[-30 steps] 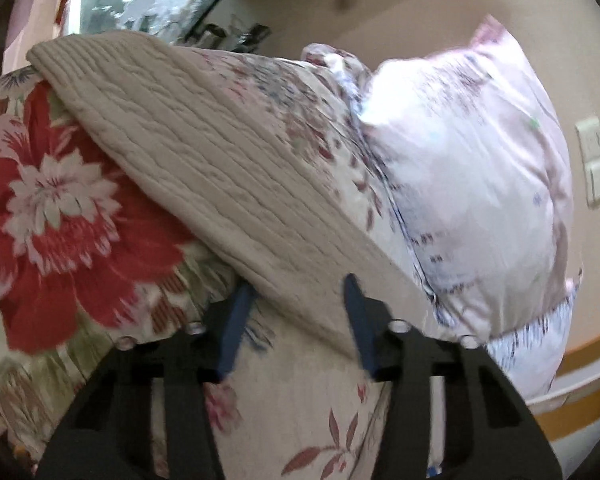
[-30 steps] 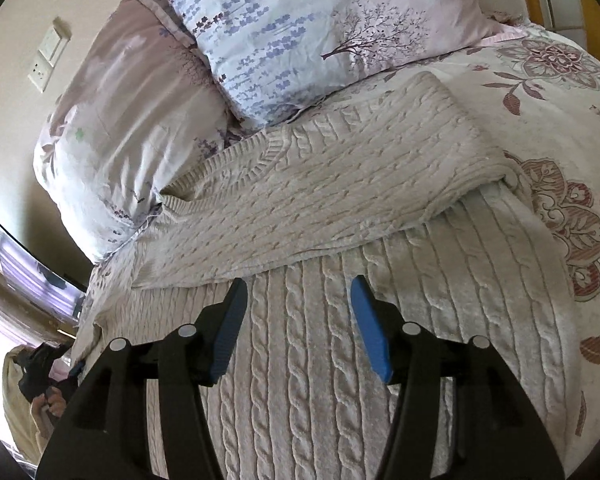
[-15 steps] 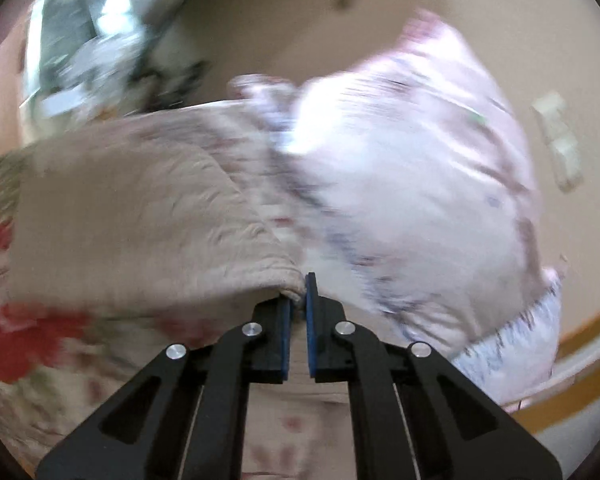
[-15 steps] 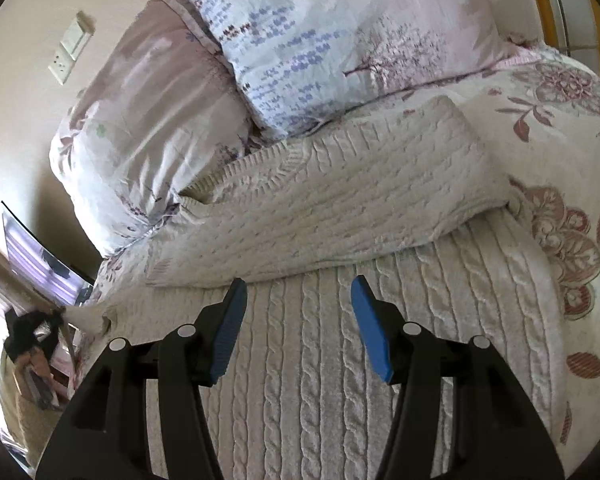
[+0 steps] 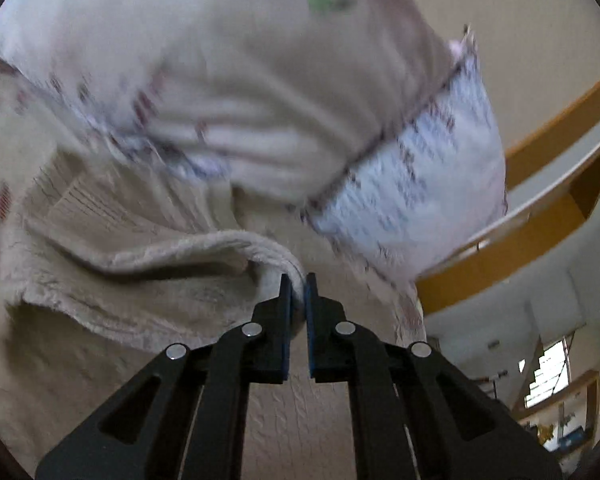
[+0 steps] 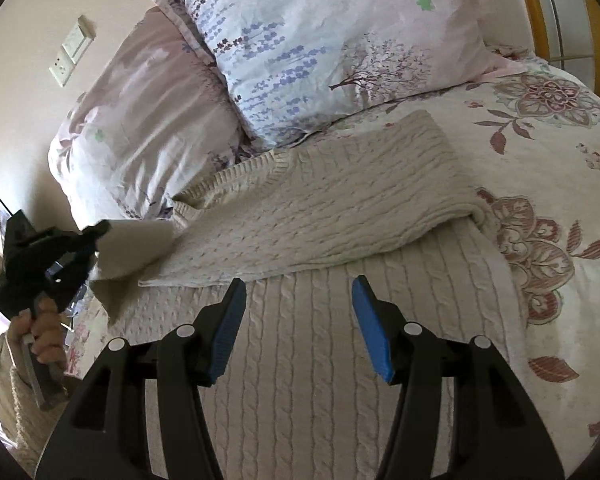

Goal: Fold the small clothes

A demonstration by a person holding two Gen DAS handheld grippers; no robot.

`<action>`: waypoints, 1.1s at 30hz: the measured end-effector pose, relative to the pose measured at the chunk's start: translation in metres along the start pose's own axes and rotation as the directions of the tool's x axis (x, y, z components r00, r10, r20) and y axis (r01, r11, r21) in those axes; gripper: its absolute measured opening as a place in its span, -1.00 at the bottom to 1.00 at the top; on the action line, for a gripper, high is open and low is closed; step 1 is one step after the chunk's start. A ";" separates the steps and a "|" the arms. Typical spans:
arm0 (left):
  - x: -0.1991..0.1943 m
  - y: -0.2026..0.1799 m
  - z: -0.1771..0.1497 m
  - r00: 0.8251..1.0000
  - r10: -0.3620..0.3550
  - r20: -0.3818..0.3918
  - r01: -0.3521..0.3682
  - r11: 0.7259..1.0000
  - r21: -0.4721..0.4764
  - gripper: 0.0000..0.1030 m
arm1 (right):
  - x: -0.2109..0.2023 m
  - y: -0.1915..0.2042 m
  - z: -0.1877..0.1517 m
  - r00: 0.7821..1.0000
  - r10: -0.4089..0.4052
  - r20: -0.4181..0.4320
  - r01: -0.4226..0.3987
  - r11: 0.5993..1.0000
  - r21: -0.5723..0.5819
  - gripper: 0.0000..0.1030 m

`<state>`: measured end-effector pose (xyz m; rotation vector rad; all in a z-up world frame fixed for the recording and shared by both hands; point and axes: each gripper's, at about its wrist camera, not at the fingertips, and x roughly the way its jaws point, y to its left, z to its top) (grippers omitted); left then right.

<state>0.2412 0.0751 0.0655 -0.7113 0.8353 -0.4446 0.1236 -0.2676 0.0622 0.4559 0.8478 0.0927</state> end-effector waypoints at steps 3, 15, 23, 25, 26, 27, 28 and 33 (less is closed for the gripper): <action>0.018 -0.006 -0.015 1.000 0.018 -0.011 -0.017 0.999 0.035 -0.88 | 0.001 0.000 0.001 1.000 -0.005 -0.005 0.005 1.000 -0.005 0.11; 0.009 0.002 -0.056 0.988 -0.021 -0.156 0.052 0.980 0.192 0.38 | 0.005 0.062 0.017 1.000 -0.011 -0.026 0.005 0.969 -0.245 0.11; -0.060 0.081 -0.027 0.999 0.041 0.031 -0.040 0.999 -0.022 0.37 | 0.053 0.197 -0.009 0.995 0.070 -0.072 -0.101 0.713 -0.694 0.08; -0.060 0.090 -0.024 0.998 0.055 0.033 -0.053 0.998 -0.039 0.37 | 0.073 0.225 -0.023 0.993 0.065 -0.095 -0.115 0.639 -0.760 0.07; -0.059 0.092 -0.023 0.998 0.055 0.028 -0.054 0.998 -0.042 0.37 | 0.083 0.235 -0.030 0.994 0.052 -0.100 -0.111 0.605 -0.788 0.06; -0.058 0.094 -0.023 0.998 0.059 0.020 -0.058 0.997 -0.049 0.37 | 0.092 0.244 -0.037 0.994 0.034 -0.102 -0.102 0.572 -0.814 0.02; -0.057 0.096 -0.024 0.998 0.060 0.013 -0.059 0.997 -0.053 0.37 | 0.106 0.252 -0.046 0.996 -0.004 -0.094 -0.078 0.527 -0.846 0.01; -0.053 0.108 -0.025 0.997 0.077 -0.021 -0.078 0.994 -0.075 0.39 | 0.144 0.253 -0.060 0.987 -0.158 0.002 0.069 0.422 -0.904 -0.60</action>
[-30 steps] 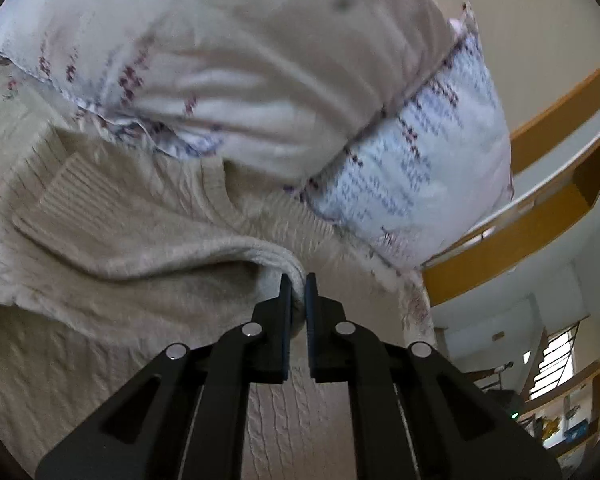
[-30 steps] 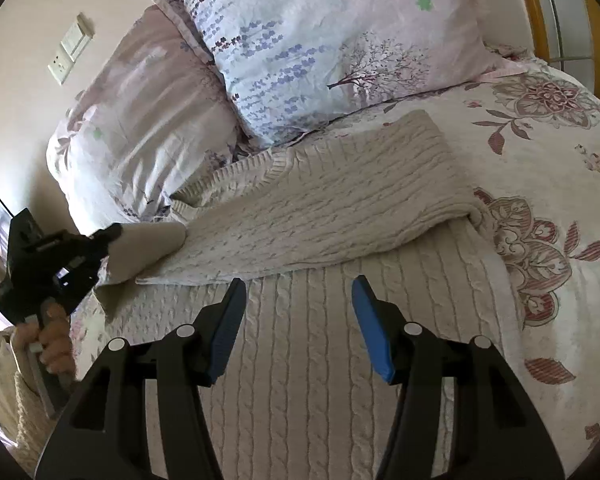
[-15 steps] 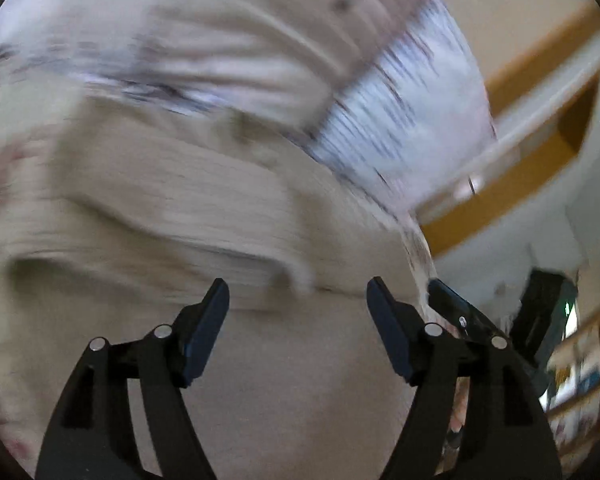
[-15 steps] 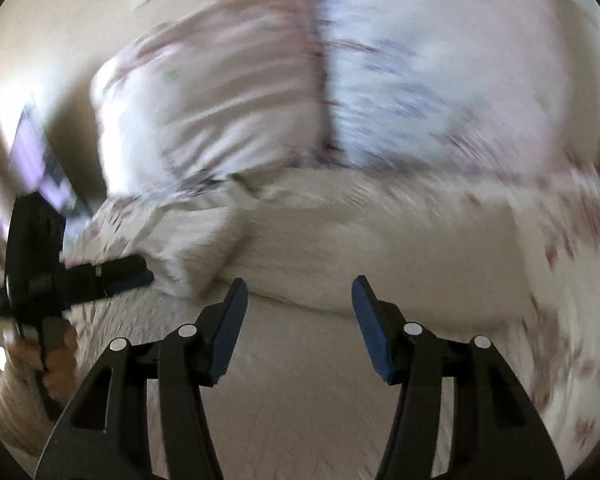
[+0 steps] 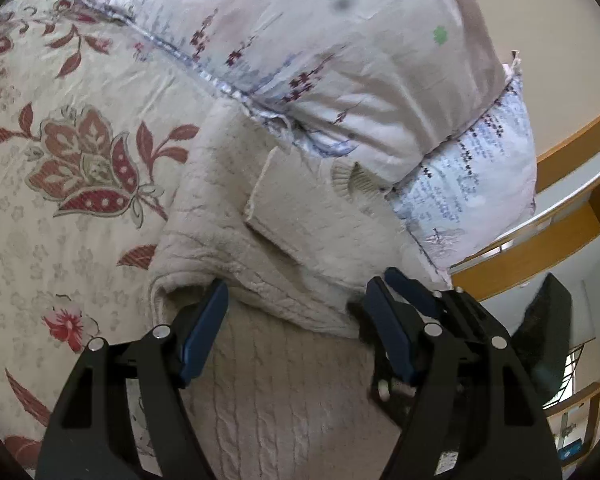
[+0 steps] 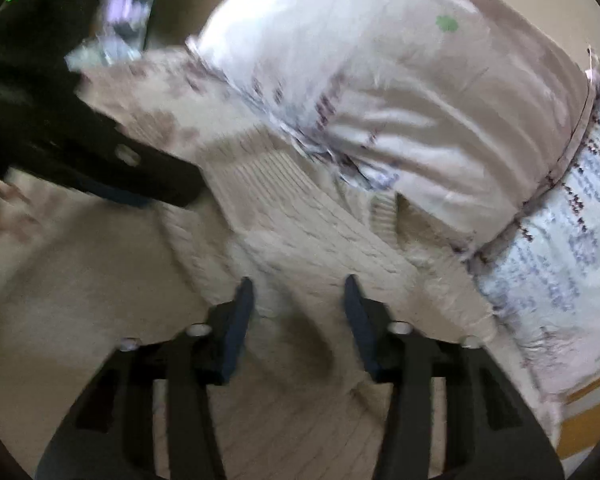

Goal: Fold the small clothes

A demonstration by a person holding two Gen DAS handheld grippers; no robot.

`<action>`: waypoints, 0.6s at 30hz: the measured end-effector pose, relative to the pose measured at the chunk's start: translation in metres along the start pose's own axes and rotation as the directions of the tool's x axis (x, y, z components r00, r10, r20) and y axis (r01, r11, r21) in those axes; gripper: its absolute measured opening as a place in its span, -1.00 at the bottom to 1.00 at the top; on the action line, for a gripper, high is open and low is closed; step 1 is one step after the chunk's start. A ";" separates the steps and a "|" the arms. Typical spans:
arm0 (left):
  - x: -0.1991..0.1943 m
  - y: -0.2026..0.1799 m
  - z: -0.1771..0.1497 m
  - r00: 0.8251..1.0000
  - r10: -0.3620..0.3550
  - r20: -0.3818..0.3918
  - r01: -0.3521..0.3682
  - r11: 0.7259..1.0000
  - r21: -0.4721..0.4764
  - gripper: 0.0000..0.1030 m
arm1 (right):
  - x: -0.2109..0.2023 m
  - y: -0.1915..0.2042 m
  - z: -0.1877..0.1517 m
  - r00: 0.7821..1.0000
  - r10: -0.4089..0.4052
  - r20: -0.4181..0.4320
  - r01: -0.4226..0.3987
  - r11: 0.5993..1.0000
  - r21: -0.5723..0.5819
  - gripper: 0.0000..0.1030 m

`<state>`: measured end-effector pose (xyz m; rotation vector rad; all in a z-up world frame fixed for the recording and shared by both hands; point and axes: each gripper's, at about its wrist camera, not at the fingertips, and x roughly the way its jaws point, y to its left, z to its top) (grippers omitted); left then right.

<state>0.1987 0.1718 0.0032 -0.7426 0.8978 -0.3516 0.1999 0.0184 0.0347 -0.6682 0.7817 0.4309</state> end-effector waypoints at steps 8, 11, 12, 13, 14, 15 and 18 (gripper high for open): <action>0.002 -0.008 -0.003 1.000 -0.007 0.002 0.007 1.000 0.022 0.48 | -0.043 -0.119 -0.048 0.989 -0.021 0.144 -0.074 0.780 0.622 -0.85; 0.005 -0.015 -0.005 1.000 -0.027 -0.013 0.028 0.999 0.045 0.49 | -0.046 -0.165 -0.103 0.990 0.019 0.141 -0.130 0.529 0.839 -0.85; 0.009 -0.017 -0.007 0.999 -0.036 -0.032 0.037 0.998 0.044 0.49 | -0.043 -0.172 -0.120 0.990 0.051 0.133 -0.141 0.471 0.871 -0.84; 0.012 -0.018 -0.008 0.999 -0.032 -0.040 0.034 0.998 0.046 0.49 | -0.035 -0.178 -0.139 0.986 0.112 0.126 -0.161 0.408 0.899 -0.83; 0.015 -0.019 -0.010 0.999 -0.012 -0.042 0.014 0.998 0.059 0.49 | -0.029 -0.180 -0.152 0.978 0.161 0.131 -0.182 0.362 0.914 -0.79; 0.017 -0.020 -0.011 0.999 0.000 -0.042 0.003 0.998 0.067 0.50 | -0.023 -0.184 -0.167 0.969 0.205 0.139 -0.197 0.298 0.934 -0.65; 0.018 -0.019 -0.012 0.999 0.004 -0.041 -0.001 0.998 0.062 0.50 | -0.021 -0.190 -0.184 0.959 0.231 0.163 -0.214 0.216 0.953 -0.50</action>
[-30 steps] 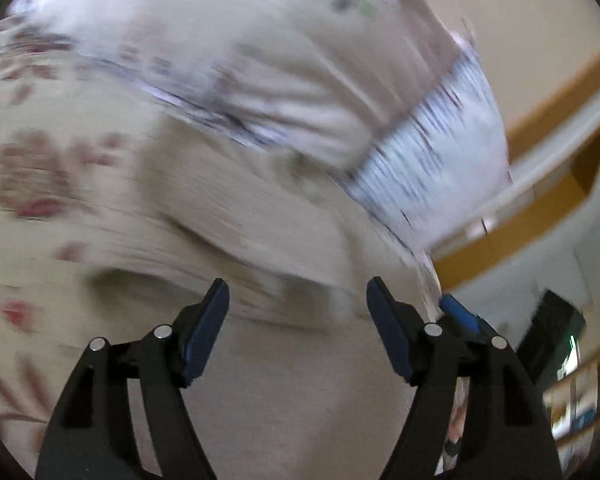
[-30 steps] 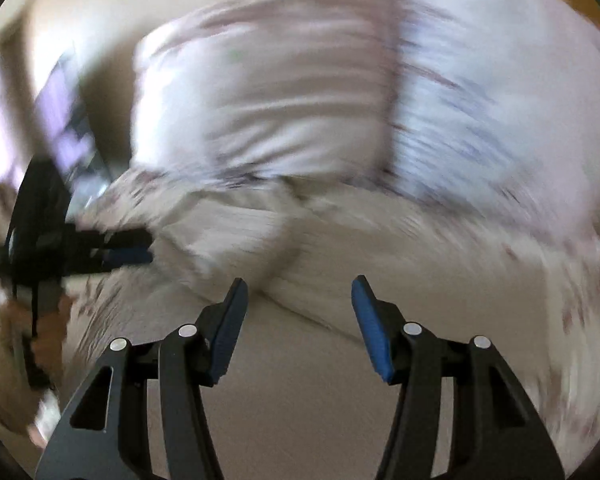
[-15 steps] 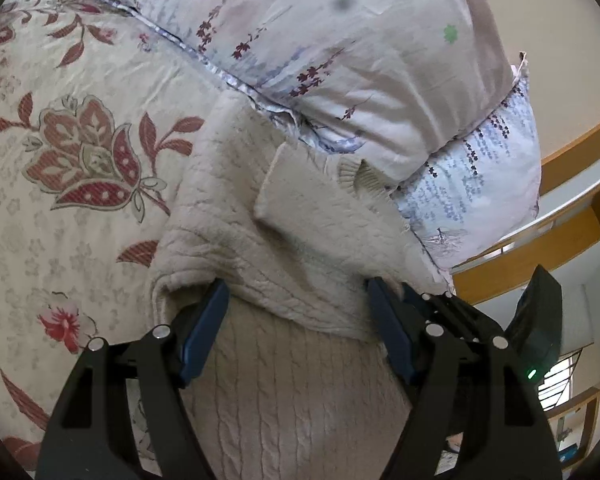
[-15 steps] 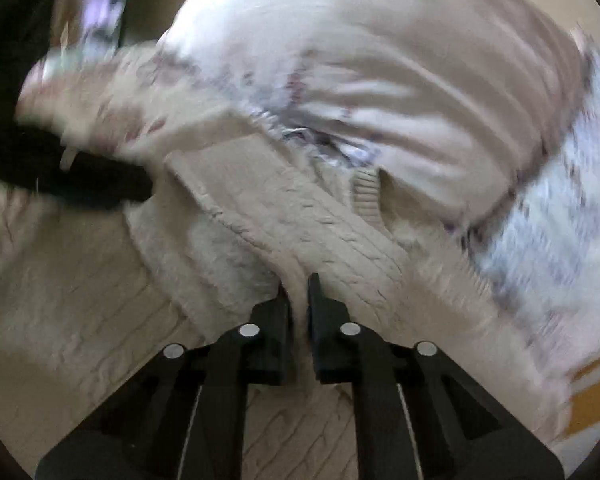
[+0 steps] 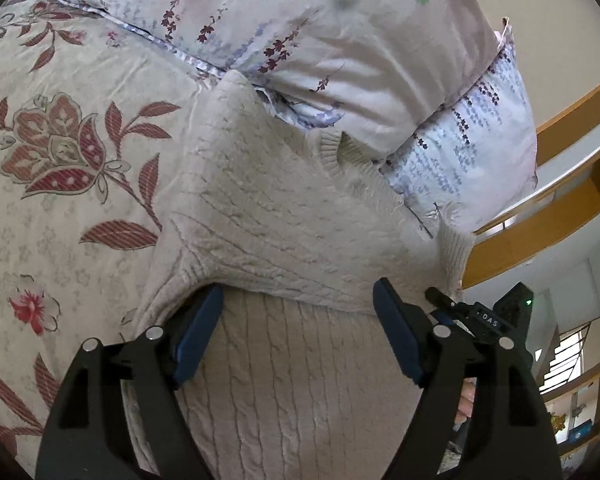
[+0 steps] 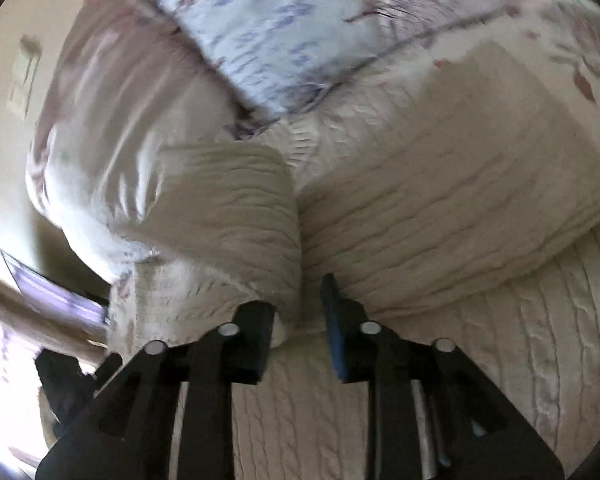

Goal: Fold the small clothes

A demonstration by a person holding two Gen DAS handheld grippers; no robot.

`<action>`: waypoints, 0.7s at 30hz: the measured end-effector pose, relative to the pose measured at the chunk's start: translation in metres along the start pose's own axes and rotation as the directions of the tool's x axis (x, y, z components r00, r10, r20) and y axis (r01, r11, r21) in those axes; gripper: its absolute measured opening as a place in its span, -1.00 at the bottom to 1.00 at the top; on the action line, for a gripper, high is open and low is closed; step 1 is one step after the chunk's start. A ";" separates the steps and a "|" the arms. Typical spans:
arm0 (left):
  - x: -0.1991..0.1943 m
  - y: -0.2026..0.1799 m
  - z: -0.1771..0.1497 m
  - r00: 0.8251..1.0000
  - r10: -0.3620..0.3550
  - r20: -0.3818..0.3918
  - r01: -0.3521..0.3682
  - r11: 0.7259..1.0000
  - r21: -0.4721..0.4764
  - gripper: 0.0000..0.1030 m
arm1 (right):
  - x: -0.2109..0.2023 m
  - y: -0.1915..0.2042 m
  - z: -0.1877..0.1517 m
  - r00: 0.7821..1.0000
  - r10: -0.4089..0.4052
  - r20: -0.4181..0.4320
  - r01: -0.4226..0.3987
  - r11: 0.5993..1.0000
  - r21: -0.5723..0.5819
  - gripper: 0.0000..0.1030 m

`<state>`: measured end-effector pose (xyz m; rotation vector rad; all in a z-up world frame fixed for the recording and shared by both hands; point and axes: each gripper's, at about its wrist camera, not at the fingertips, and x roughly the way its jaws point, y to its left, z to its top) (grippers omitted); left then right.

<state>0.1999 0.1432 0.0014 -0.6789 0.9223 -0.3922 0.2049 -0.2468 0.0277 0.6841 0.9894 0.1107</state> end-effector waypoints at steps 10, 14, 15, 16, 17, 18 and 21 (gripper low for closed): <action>-0.004 0.008 0.002 1.000 -0.006 0.016 0.007 0.999 -0.042 0.50 | -0.020 -0.026 0.024 0.992 -0.072 0.106 0.066 0.996 0.064 -0.50; -0.008 0.014 0.004 0.999 -0.015 0.036 0.018 0.997 -0.080 0.43 | -0.024 -0.040 0.032 0.986 -0.103 0.135 0.090 0.991 0.099 -0.50; -0.009 0.016 0.005 0.999 -0.015 0.042 0.019 0.996 -0.090 0.41 | -0.023 -0.043 0.034 0.984 -0.115 0.138 0.101 0.990 0.100 -0.51; -0.010 0.018 0.005 0.999 -0.016 0.045 0.021 0.995 -0.097 0.39 | -0.022 -0.044 0.034 0.983 -0.125 0.138 0.113 0.989 0.096 -0.72; -0.010 0.019 0.005 0.999 -0.019 0.047 0.024 0.994 -0.103 0.39 | -0.021 -0.043 0.036 0.982 -0.134 0.137 0.124 0.989 0.078 -0.86; -0.011 0.020 0.005 0.999 -0.021 0.047 0.026 0.994 -0.105 0.38 | -0.022 -0.039 0.035 0.981 -0.128 0.143 0.122 0.991 0.049 -0.85; -0.011 0.018 0.004 0.999 -0.009 0.049 0.014 0.996 -0.093 0.38 | -0.052 -0.010 0.024 0.958 -0.015 0.286 0.047 0.993 -0.108 -0.85</action>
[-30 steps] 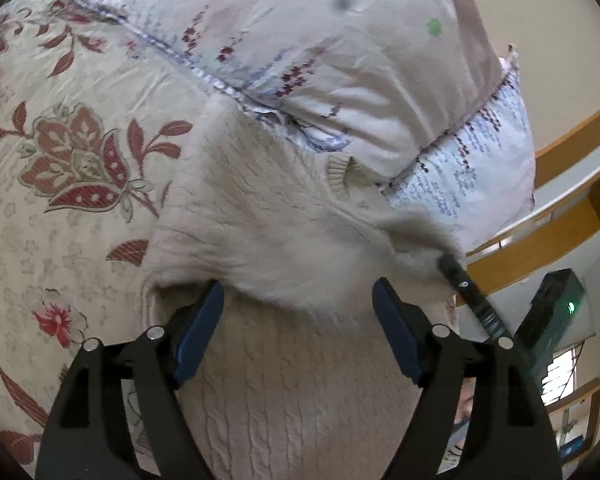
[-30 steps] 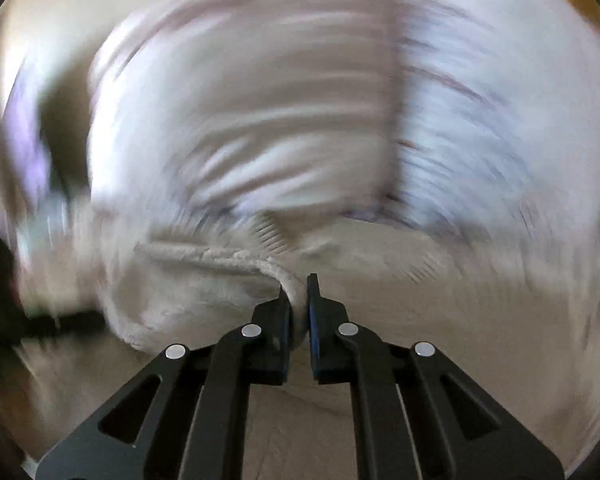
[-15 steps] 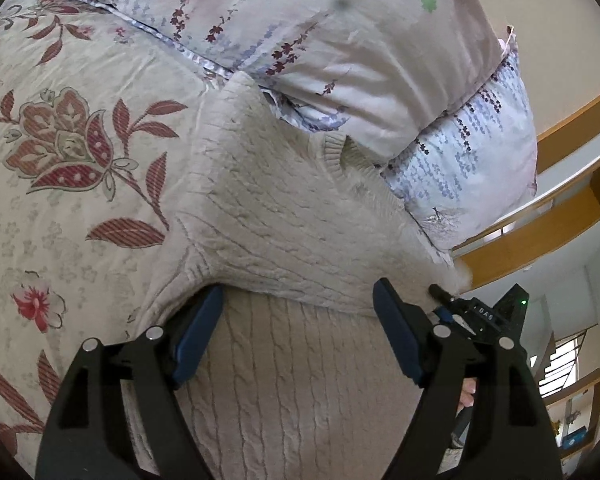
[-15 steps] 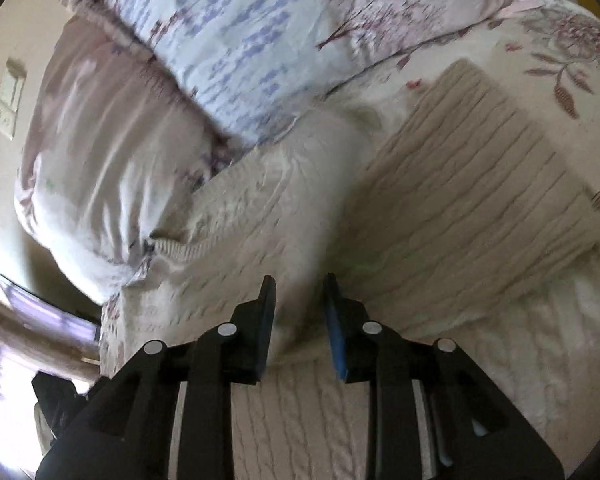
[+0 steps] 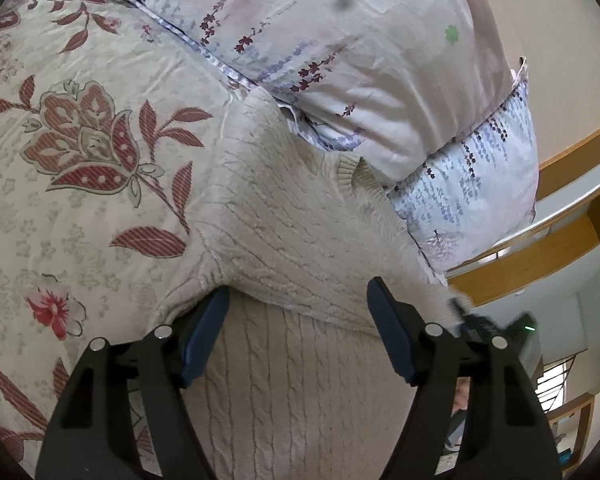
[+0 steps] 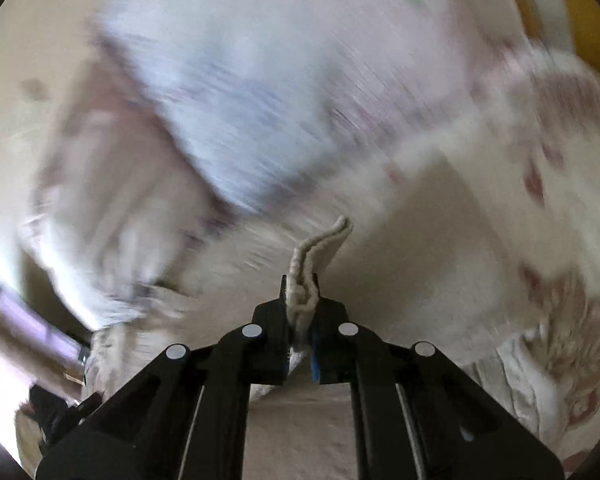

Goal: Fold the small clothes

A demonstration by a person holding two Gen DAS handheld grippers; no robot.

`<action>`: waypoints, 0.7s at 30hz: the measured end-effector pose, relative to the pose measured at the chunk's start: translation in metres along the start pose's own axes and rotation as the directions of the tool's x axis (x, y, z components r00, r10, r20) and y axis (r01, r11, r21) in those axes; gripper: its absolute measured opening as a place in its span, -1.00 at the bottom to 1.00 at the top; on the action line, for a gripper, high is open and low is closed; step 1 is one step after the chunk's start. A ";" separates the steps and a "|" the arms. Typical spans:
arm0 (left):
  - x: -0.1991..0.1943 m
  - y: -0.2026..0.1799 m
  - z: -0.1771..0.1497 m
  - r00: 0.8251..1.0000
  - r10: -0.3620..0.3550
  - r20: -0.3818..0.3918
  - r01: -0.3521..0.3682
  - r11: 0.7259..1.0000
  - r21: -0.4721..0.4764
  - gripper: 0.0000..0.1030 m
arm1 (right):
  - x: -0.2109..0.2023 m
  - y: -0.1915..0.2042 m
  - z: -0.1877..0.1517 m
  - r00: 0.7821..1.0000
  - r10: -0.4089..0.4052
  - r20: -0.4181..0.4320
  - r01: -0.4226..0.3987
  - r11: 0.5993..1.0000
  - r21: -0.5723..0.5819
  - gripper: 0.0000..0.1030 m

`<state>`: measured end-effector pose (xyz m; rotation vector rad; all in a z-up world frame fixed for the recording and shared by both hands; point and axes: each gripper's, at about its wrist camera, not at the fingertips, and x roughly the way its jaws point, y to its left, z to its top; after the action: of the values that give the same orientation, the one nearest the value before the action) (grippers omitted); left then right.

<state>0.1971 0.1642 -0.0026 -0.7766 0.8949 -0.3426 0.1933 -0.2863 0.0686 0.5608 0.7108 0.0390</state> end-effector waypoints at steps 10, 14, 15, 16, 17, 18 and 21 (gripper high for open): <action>0.001 -0.002 -0.001 1.000 0.003 0.002 -0.003 1.000 0.000 0.38 | 0.024 -0.025 -0.015 0.974 -0.181 -0.139 0.182 0.983 -0.005 -0.84; -0.003 -0.005 -0.003 1.000 0.018 -0.009 -0.018 1.000 0.016 0.39 | 0.013 -0.024 -0.009 0.958 -0.259 -0.127 0.258 0.966 -0.026 -0.59; -0.007 -0.005 -0.006 1.000 0.020 -0.010 -0.020 1.000 0.024 0.41 | 0.003 -0.024 -0.008 0.950 -0.297 -0.097 0.295 0.955 -0.039 -0.46; -0.011 -0.006 -0.008 1.000 0.021 -0.012 -0.021 0.999 0.034 0.45 | -0.005 -0.026 -0.006 0.947 -0.312 -0.078 0.310 0.950 -0.045 -0.29; -0.016 -0.007 -0.011 1.000 0.022 -0.012 -0.021 0.999 0.047 0.46 | -0.012 -0.030 -0.005 0.946 -0.317 -0.065 0.315 0.948 -0.047 -0.21; -0.021 -0.007 -0.014 1.000 0.022 -0.013 -0.022 0.998 0.058 0.48 | -0.022 -0.035 -0.005 0.948 -0.312 -0.058 0.310 0.950 -0.044 -0.09; -0.042 -0.007 -0.025 1.000 0.017 -0.012 -0.016 0.995 0.101 0.49 | -0.046 -0.046 -0.007 0.957 -0.283 -0.071 0.280 0.959 -0.046 0.18</action>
<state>0.1522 0.1723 0.0167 -0.6741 0.8885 -0.3756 0.1464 -0.3321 0.0696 0.4213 0.8581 -0.1929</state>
